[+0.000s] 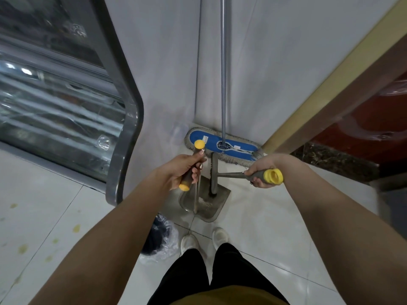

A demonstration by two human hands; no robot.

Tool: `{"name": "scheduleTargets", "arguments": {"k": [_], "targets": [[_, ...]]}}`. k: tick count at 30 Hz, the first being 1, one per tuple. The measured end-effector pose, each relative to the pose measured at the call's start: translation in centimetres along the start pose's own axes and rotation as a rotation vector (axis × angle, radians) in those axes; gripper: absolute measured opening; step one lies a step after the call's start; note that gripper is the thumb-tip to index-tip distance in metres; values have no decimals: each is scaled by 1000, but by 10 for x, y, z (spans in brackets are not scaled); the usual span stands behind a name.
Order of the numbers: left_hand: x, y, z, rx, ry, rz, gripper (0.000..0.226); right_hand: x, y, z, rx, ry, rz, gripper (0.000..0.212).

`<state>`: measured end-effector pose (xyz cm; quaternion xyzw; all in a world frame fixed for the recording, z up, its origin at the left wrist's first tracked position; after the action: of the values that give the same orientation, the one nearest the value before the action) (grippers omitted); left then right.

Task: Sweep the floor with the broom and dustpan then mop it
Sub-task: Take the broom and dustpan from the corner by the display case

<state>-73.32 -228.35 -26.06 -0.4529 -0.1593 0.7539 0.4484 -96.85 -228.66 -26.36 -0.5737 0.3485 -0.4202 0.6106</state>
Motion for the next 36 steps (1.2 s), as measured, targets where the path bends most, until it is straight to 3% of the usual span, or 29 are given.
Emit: {"name": "scheduleTargets", "arguments": {"k": [12, 26, 36], "targets": [[21, -8, 64, -99, -91, 150, 23, -8, -28, -37, -37, -43, -147, 22], [77, -3, 153, -439, -269, 457, 29, -53, -42, -98, -17, -373, -202, 18], [145, -34, 209, -550, -410, 489, 29, -94, -44, -98, -21, -573, -167, 17]]}}
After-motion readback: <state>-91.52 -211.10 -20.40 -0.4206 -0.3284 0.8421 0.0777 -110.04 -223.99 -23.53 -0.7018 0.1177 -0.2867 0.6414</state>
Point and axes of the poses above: each hand's wrist, its own y-axis towards the middle knuckle, its own z-axis out of the palm, x = y × z, the point moved 4 cm from there along y, towards the middle knuckle, and after that the axes turned 8 degrees about x, right-handed, at the moved point
